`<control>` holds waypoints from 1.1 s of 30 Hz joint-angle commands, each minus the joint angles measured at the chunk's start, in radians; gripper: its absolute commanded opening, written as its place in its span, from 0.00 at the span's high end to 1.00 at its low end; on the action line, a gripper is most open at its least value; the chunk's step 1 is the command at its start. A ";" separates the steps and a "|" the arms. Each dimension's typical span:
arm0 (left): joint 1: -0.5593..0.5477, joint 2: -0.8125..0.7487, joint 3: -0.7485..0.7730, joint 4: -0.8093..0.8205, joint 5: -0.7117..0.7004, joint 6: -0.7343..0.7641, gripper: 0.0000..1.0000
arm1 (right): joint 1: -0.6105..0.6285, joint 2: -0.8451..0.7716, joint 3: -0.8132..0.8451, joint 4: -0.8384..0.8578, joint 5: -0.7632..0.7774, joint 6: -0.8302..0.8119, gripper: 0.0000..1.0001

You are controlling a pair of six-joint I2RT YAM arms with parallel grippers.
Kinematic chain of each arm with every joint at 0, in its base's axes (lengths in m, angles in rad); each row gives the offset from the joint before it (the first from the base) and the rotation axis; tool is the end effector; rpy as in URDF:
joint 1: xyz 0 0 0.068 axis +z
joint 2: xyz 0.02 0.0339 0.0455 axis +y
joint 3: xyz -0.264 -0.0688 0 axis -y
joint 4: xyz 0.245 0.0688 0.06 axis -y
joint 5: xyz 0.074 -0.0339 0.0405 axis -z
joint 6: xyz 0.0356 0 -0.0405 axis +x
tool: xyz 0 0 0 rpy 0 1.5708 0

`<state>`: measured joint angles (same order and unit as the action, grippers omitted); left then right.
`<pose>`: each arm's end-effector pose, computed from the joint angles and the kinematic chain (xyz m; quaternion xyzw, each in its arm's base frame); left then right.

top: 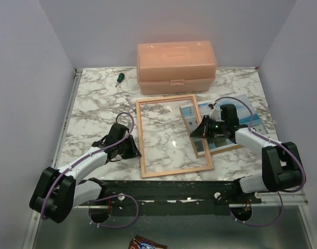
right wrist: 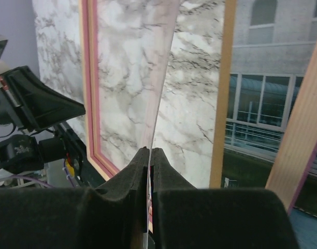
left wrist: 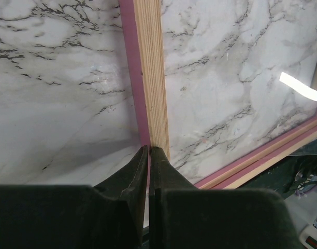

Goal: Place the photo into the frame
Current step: Place the photo frame item in the photo frame.

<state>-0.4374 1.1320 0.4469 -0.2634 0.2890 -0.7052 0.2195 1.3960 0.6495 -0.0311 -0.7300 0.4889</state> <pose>0.1756 -0.0933 0.1561 -0.0821 0.9395 -0.2791 0.1807 0.2548 0.0812 0.1806 -0.0209 0.8723 0.4340 0.2242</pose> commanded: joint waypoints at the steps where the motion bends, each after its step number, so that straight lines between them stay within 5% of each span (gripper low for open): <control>1: 0.000 0.040 -0.032 -0.051 -0.049 0.031 0.92 | 0.034 0.055 0.024 -0.080 0.033 -0.021 0.88; 18: 0.000 0.044 -0.030 -0.050 -0.045 0.033 0.93 | 0.083 0.105 0.080 -0.204 0.234 -0.028 0.22; 28: 0.000 0.039 -0.030 -0.052 -0.045 0.033 0.91 | 0.111 0.072 0.069 -0.199 0.287 -0.010 0.20; 33: 0.000 -0.026 -0.040 -0.050 -0.047 0.028 0.64 | 0.111 0.011 0.058 -0.184 0.250 0.016 0.22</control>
<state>-0.4358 1.1385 0.4454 -0.2531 0.2916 -0.7013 0.3222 1.4681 0.7139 -0.2161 -0.4805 0.4797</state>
